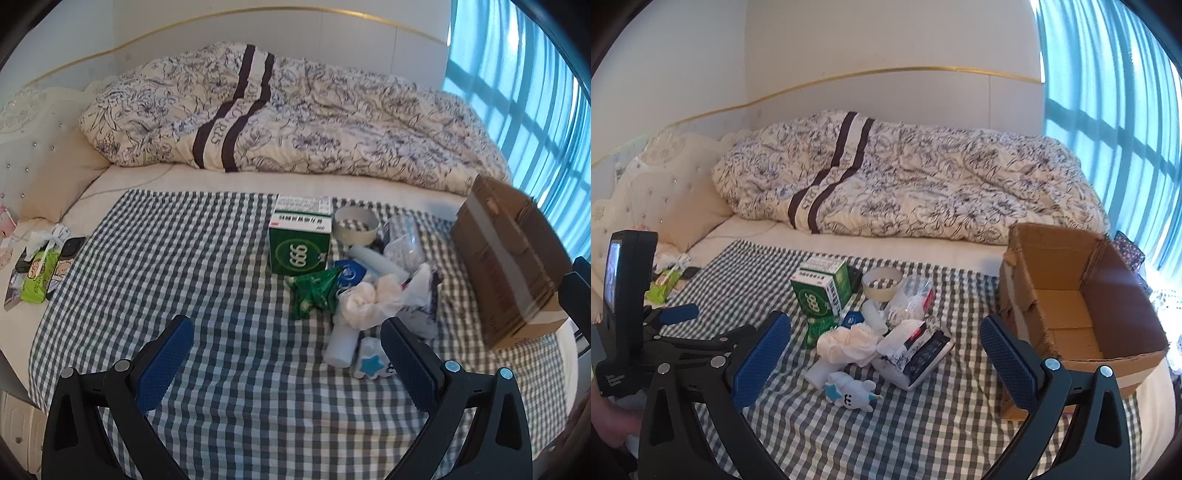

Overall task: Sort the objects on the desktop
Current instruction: 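Move both tools toward the pile of items on the checked cloth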

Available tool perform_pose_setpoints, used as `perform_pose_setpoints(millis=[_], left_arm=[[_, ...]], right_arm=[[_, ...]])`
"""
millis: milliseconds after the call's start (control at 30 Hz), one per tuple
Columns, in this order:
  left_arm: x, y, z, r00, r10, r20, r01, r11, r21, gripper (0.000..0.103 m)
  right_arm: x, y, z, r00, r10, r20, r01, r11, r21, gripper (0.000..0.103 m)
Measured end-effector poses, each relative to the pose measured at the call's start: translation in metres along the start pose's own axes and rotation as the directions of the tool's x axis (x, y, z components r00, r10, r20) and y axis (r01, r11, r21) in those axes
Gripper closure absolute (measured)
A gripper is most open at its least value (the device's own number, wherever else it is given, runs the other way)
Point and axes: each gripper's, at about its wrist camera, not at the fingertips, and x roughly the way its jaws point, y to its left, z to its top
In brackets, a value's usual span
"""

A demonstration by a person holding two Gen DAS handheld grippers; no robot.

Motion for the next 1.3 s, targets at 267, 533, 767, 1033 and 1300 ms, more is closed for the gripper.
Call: perform_pose_setpoints(millis=[267,533,767,1033,1300], left_arm=[[0.039,0.000,-0.011,0.997,-0.009,-0.078,0.011,1.000,0.020,0.000],[0.069,-0.006,-0.024,0.991,-0.013,-0.136,0.023,0.997,0.075,0.000],[0.094,-0.015,-0.036,0.981,-0.045,-0.189,0.073,0.987,0.142,0.000],[0.118,-0.023,-0.038,0.963,-0.132,-0.233,0.171,0.973,0.156,0.000],[0.142,-0.030,-0.036,0.967,-0.145,-0.210,0.177,0.974,0.143,0.002]], right_arm=[[0.036,-0.001,-0.022,0.996,0.032,-0.084,-0.032,0.999,0.005,0.000],[0.068,-0.001,-0.047,0.985,0.044,-0.167,-0.046,0.999,-0.007,0.000],[0.094,-0.005,-0.070,0.957,0.125,-0.263,-0.123,0.992,0.027,0.000],[0.109,-0.013,-0.083,0.943,0.132,-0.307,-0.126,0.991,0.040,0.000],[0.124,-0.017,-0.089,0.930,0.150,-0.334,-0.136,0.989,0.064,0.000]])
